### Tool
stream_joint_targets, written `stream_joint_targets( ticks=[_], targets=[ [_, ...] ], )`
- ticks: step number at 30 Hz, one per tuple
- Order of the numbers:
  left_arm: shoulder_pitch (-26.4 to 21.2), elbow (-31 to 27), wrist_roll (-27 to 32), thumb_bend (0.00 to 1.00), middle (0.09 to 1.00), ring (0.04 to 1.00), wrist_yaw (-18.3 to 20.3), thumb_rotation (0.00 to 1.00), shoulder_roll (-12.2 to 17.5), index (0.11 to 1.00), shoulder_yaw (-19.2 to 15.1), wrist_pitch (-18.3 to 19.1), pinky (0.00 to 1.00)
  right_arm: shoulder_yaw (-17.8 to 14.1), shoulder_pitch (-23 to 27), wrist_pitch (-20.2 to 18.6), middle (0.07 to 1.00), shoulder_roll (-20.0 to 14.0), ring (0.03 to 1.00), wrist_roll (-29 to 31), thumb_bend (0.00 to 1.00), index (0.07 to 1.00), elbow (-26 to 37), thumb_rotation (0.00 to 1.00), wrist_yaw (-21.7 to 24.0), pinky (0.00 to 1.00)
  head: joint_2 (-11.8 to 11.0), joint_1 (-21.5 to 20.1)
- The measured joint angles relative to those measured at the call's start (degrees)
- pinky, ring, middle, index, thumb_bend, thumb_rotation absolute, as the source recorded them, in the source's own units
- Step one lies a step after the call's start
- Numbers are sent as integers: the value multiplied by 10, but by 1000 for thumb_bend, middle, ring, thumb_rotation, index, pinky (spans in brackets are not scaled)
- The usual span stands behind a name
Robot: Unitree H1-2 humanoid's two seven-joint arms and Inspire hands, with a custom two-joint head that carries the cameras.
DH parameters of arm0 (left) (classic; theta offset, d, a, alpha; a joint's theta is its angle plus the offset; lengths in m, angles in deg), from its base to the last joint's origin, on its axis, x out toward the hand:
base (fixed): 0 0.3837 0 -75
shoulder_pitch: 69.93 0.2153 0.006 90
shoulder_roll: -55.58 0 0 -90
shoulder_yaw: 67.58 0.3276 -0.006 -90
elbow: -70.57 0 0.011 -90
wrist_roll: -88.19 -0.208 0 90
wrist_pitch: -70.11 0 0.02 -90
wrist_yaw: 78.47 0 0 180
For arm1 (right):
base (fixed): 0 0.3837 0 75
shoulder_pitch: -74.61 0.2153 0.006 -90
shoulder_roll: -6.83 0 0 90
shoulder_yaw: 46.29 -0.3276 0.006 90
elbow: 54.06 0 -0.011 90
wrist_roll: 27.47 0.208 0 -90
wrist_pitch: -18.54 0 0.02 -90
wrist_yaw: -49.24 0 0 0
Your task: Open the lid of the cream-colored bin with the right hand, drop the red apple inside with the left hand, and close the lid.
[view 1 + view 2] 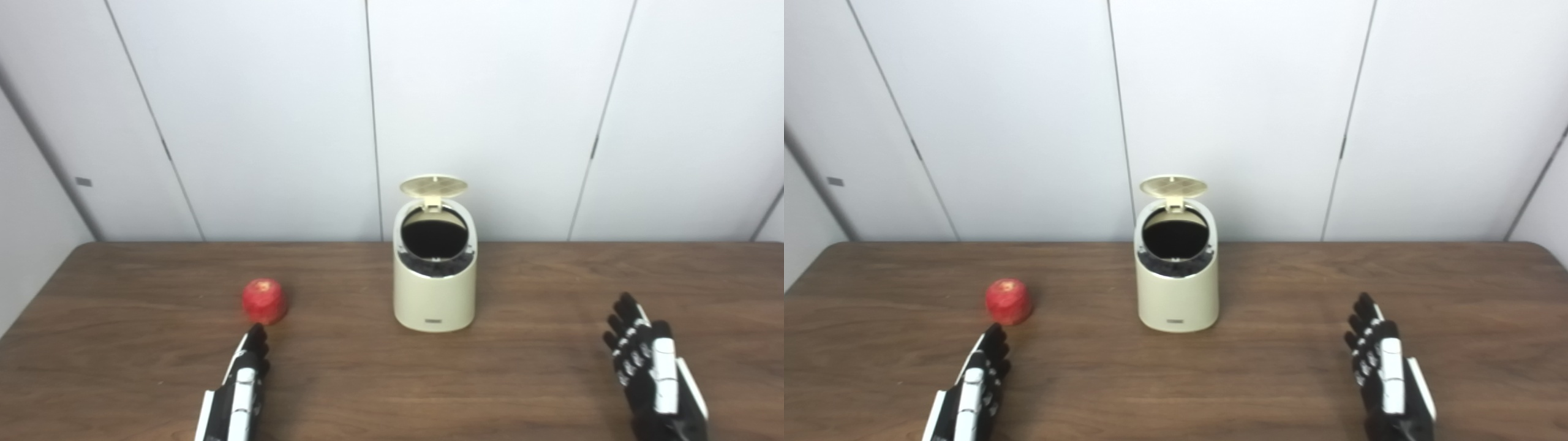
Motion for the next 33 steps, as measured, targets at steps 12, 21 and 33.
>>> stream_joint_targets(
  ticks=[12, 21, 33],
  targets=[
    [-4, -1, -47, 556, 941, 954, -28, 633, -23, 941, 16, 2, 958, 2, -5, -7, 960, -20, 951, 23, 655, 937, -4, 969, 20, 971, 8, 89],
    [-25, -41, -156, 662, 869, 858, -83, 273, -41, 899, 16, 76, 848, 4, -7, -62, 923, -29, 910, 40, 664, 895, 52, 941, 17, 879, 4, 116],
    [-113, -77, -389, 881, 821, 740, -84, 225, 54, 888, 35, 173, 648, 5, -7, -81, 942, -31, 935, 42, 670, 910, 69, 960, 16, 924, 3, 124]
  ],
)
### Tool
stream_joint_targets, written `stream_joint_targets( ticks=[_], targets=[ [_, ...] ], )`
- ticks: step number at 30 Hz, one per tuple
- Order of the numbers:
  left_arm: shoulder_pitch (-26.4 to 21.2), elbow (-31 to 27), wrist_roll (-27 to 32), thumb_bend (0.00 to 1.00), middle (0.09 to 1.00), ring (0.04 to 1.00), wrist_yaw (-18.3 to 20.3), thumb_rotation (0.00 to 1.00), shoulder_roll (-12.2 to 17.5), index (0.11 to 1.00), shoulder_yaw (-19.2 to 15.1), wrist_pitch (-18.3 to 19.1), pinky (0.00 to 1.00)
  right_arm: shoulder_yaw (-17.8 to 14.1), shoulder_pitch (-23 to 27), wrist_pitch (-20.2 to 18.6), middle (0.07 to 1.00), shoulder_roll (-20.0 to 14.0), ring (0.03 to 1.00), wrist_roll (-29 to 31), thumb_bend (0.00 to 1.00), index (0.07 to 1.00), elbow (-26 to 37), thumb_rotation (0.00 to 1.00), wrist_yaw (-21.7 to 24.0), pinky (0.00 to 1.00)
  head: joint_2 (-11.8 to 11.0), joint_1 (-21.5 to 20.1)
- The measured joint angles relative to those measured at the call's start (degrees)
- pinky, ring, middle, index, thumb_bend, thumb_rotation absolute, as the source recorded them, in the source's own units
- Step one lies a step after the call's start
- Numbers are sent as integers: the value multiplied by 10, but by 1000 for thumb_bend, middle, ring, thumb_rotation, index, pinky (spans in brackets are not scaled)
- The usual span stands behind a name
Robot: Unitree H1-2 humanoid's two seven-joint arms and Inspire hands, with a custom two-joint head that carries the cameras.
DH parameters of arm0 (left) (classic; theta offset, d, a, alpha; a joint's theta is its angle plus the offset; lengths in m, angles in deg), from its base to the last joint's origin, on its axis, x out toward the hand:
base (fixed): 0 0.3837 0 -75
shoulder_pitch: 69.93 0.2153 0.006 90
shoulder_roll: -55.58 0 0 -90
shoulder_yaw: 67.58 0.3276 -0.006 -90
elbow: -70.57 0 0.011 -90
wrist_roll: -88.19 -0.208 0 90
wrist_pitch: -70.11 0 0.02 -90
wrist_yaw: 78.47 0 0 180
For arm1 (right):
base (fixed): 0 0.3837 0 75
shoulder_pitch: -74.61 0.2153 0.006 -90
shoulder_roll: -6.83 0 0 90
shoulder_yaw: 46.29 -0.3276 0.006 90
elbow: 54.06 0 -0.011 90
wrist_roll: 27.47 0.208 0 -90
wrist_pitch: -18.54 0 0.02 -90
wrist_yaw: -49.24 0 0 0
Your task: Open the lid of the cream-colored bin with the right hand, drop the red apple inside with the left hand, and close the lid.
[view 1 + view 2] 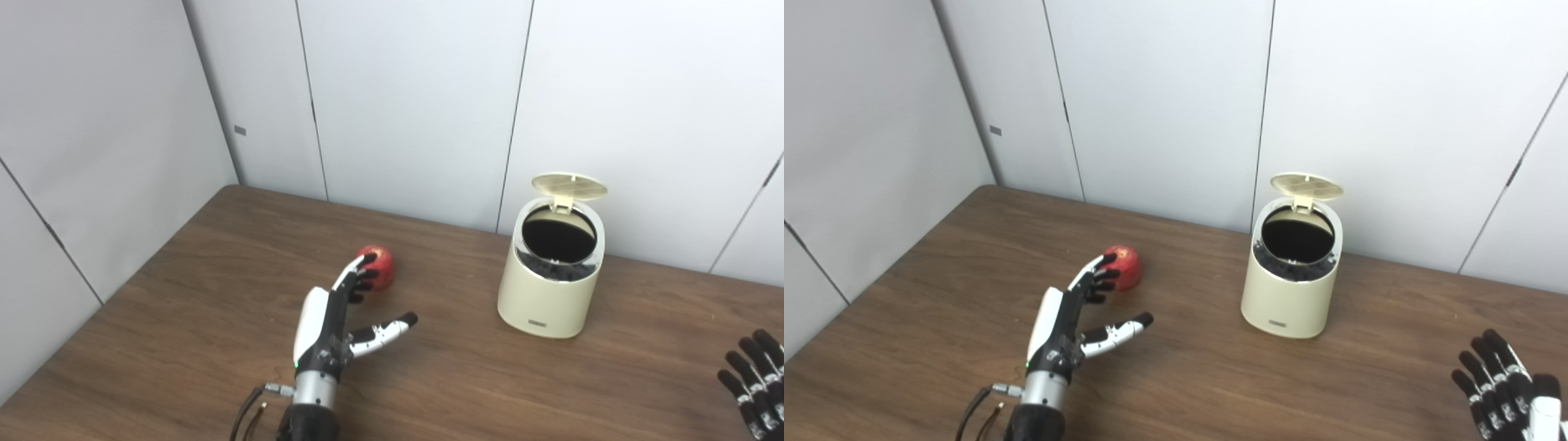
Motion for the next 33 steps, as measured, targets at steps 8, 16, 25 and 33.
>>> stream_joint_targets(
  ticks=[8, 16, 25, 33],
  targets=[
    [-54, -1, -92, 952, 860, 794, 62, 234, 71, 883, 5, 84, 636, 0, 0, -14, 935, 0, 928, 0, 700, 903, 5, 930, -1, 910, 1, -9],
    [-92, 35, -130, 959, 869, 817, 123, 255, 108, 867, 5, 121, 629, 0, 0, -32, 942, 5, 933, 1, 651, 907, 18, 926, -5, 905, -2, -11],
    [-143, 125, -225, 971, 869, 839, 220, 239, 142, 865, 44, 124, 659, 3, -1, -47, 937, 15, 934, -1, 642, 906, 38, 897, -19, 888, -1, -20],
    [-170, 180, -256, 952, 894, 870, 291, 248, 114, 870, 27, 124, 698, 11, -2, -58, 976, 24, 987, -8, 633, 949, 39, 926, -30, 993, -3, -28]
  ],
)
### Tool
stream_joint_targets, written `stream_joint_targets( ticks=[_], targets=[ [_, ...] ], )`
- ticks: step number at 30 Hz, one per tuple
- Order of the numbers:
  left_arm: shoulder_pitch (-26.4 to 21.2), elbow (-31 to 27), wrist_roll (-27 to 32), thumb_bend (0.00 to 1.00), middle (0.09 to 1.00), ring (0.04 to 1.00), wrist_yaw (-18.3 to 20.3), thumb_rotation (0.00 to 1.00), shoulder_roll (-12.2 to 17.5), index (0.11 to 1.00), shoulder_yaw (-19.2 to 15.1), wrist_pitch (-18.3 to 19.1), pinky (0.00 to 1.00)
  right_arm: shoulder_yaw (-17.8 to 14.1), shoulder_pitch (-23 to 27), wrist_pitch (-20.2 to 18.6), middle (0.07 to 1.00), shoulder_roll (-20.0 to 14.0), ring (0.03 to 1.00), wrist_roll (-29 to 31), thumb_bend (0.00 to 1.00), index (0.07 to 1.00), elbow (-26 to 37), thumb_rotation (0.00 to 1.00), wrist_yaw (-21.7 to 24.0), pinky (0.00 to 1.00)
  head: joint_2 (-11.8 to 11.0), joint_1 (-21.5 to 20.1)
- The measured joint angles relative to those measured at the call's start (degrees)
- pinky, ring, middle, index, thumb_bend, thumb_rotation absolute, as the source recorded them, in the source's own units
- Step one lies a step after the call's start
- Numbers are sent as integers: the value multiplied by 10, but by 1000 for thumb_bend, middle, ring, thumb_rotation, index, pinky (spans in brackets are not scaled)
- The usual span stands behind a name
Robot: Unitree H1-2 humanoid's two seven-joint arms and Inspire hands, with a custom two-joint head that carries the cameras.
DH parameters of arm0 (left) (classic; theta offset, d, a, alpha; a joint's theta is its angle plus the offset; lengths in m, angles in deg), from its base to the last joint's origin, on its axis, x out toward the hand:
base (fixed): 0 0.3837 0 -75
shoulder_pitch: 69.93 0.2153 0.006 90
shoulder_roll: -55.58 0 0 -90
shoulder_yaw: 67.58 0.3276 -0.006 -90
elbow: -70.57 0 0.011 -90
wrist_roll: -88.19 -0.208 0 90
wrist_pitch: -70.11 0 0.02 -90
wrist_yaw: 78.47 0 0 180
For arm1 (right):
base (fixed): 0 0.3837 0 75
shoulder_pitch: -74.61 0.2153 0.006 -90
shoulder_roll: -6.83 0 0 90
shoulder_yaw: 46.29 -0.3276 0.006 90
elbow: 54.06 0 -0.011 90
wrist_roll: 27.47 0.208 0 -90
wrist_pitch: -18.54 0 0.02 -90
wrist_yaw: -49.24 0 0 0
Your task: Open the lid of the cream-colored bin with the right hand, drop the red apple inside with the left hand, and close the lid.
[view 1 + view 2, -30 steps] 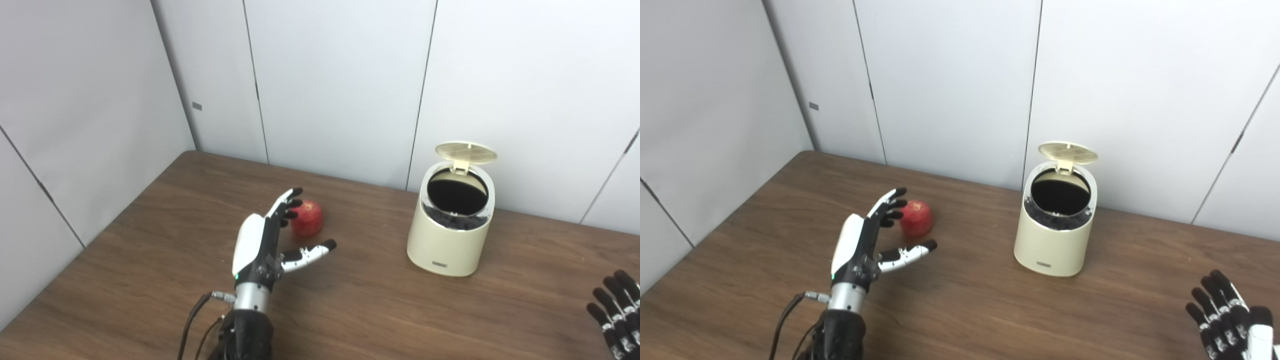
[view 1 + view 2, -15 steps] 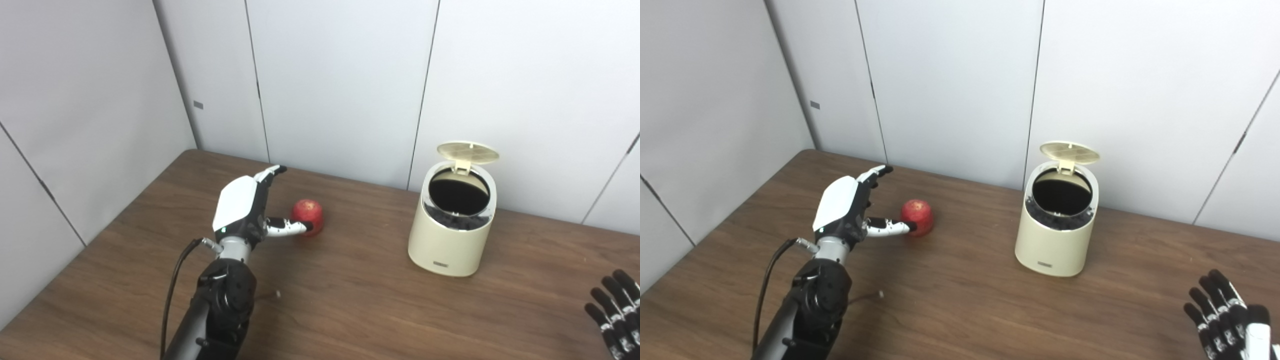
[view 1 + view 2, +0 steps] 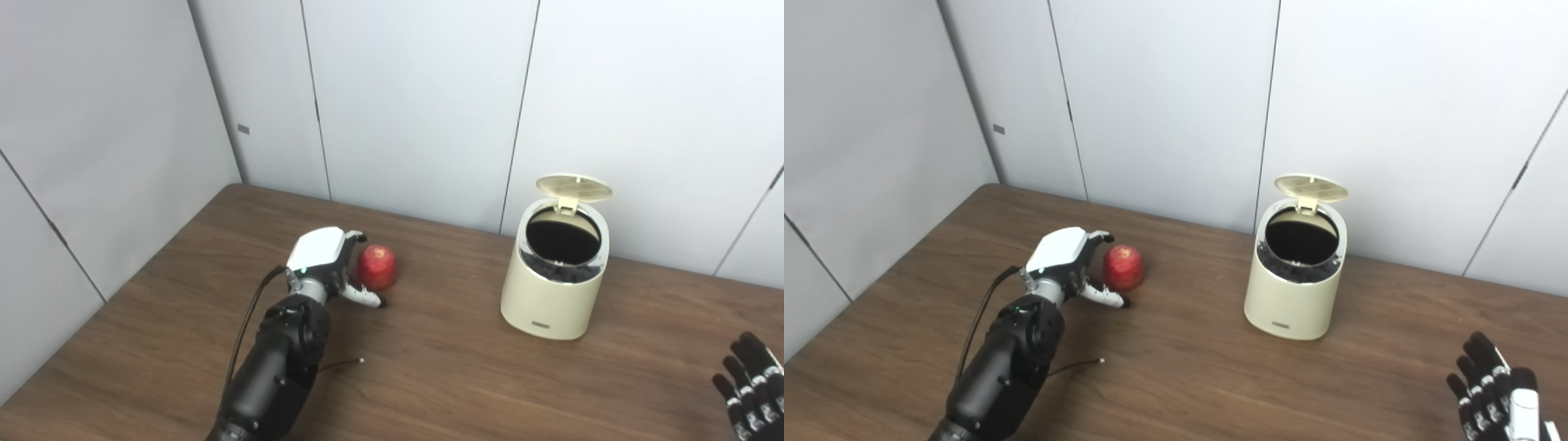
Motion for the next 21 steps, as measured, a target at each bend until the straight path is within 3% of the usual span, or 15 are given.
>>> stream_joint_targets(
  ticks=[8, 14, 21],
  targets=[
    [-36, 46, 28, 925, 877, 837, -11, 209, -14, 834, -17, 0, 677, 8, 0, 1, 1000, 1, 1000, -5, 624, 985, 0, 956, 0, 1000, 1, -10],
    [-47, 62, 39, 889, 864, 824, -22, 185, -19, 808, -26, 0, 653, 12, 0, 1, 1000, 1, 1000, -13, 556, 1000, 0, 992, 0, 1000, 2, -15],
    [-51, 64, 51, 841, 820, 787, -29, 80, -32, 768, -44, 0, 644, 14, 0, 1, 1000, 1, 1000, -16, 529, 1000, -3, 1000, 0, 1000, 6, -22]
  ],
)
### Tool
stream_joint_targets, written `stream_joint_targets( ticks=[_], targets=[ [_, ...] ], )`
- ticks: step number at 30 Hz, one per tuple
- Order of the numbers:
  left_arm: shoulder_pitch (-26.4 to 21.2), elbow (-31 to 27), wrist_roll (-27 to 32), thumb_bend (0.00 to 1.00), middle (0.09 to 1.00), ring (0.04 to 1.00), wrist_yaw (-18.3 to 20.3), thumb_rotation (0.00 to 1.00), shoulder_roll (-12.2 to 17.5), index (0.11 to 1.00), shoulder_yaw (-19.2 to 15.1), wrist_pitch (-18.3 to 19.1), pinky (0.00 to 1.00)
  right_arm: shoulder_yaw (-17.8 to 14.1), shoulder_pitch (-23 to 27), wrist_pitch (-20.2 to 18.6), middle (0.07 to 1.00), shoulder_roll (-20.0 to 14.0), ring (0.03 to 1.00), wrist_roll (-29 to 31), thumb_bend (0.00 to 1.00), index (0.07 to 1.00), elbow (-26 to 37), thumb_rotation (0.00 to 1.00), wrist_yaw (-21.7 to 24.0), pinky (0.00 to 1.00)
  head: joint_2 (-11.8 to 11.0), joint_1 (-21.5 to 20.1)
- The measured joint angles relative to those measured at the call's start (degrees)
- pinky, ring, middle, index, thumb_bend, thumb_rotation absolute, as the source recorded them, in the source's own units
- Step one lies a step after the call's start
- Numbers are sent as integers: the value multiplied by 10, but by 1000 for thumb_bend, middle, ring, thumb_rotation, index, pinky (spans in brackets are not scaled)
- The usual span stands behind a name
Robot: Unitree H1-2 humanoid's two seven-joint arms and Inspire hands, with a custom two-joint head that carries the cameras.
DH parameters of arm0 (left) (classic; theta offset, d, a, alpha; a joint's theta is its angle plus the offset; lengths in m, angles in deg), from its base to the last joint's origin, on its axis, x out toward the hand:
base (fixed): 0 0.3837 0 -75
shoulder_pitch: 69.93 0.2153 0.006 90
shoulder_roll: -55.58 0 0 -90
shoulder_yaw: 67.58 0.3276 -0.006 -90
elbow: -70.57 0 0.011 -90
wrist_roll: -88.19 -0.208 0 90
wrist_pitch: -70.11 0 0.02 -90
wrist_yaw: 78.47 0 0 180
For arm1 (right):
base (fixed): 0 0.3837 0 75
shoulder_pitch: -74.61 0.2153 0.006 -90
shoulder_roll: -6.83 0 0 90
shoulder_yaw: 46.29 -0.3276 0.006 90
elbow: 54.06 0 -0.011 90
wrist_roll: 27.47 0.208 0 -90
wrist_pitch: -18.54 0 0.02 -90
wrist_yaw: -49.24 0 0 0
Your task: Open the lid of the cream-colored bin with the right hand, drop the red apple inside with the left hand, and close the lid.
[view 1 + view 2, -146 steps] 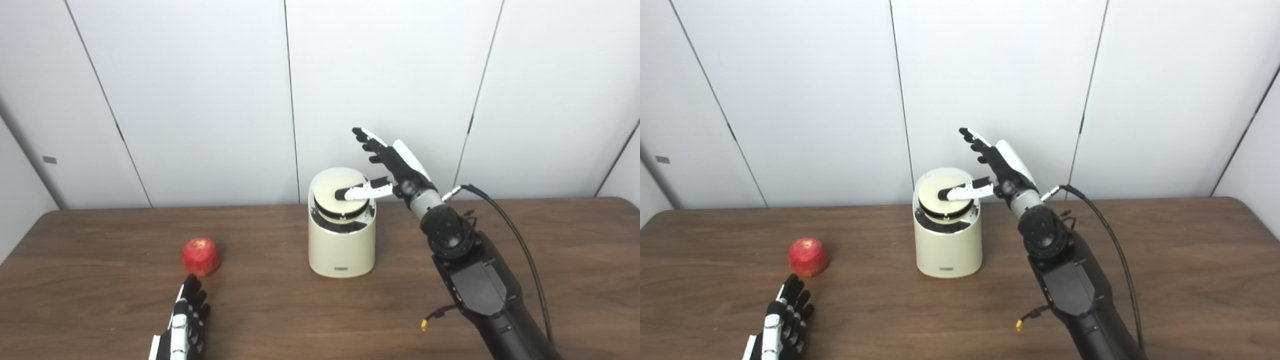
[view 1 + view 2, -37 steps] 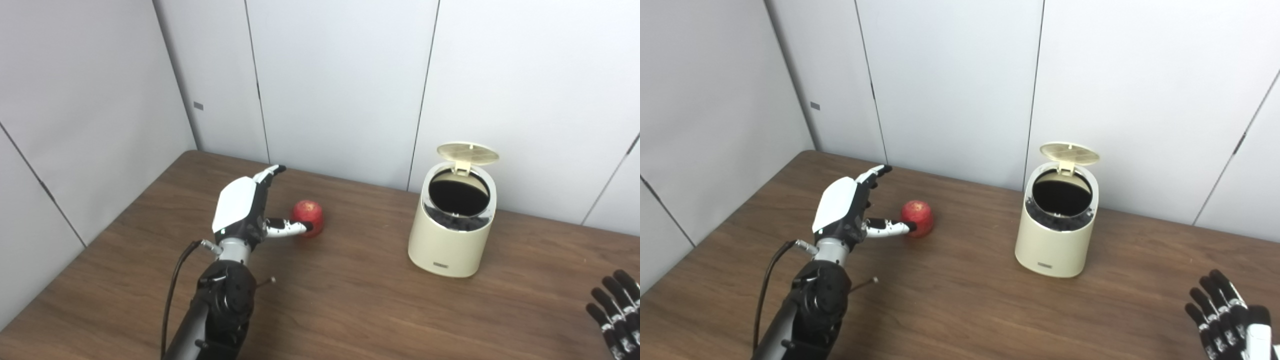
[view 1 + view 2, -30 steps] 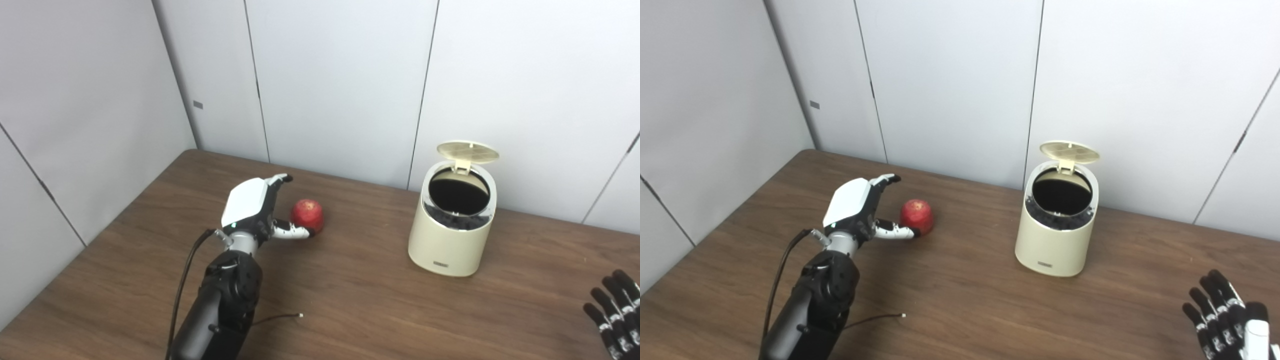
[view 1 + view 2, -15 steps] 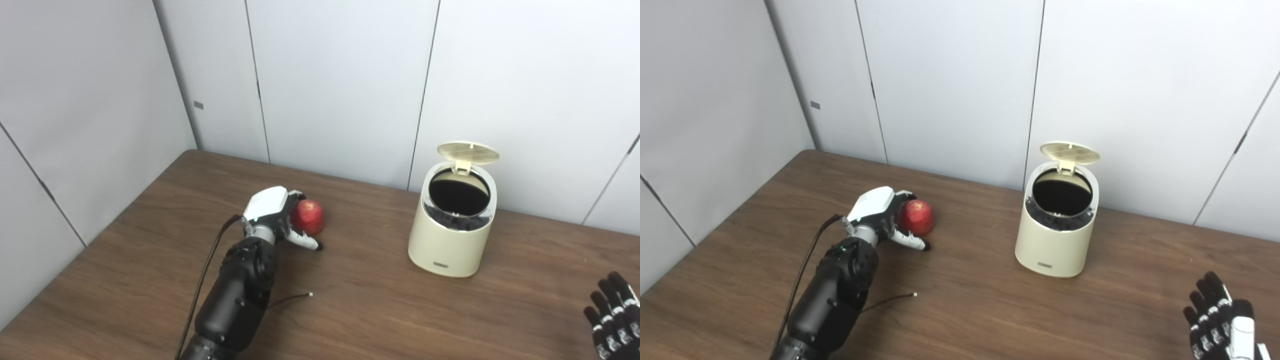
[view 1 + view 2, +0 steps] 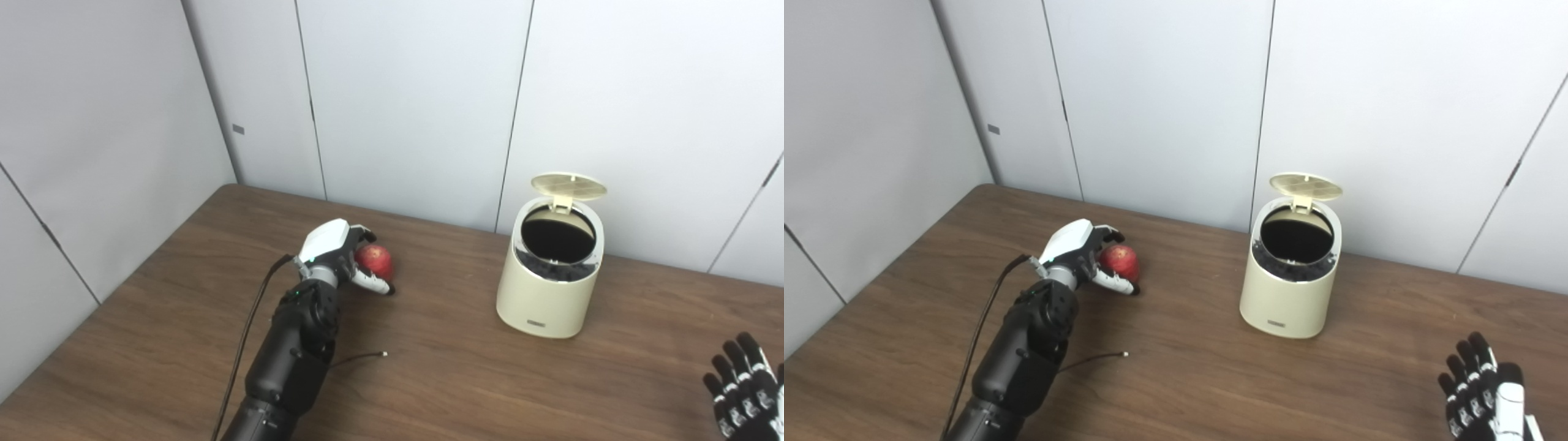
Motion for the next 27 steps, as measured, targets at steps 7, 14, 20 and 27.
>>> stream_joint_targets(
  ticks=[7, 14, 20, 27],
  targets=[
    [-1, 0, -15, 753, 726, 641, 9, 3, -2, 657, -4, 0, 527, 0, 0, 0, 998, 1, 1000, 0, 481, 1000, 2, 1000, 0, 1000, 4, -2],
    [0, 0, -12, 503, 495, 416, -6, 0, -7, 497, -4, 0, 409, 0, 0, -3, 981, 2, 1000, 3, 448, 1000, 5, 1000, -1, 1000, 7, -4],
    [1, 0, -10, 499, 531, 450, -21, 0, -13, 452, -5, 0, 473, 0, 1, -3, 968, 2, 1000, 3, 463, 1000, 8, 1000, -2, 1000, 9, -5],
    [5, -3, -6, 487, 525, 423, -46, 0, -12, 477, -2, 0, 375, 4, 1, -3, 988, 2, 1000, 0, 478, 1000, 8, 1000, -3, 1000, 3, -54]
  ],
)
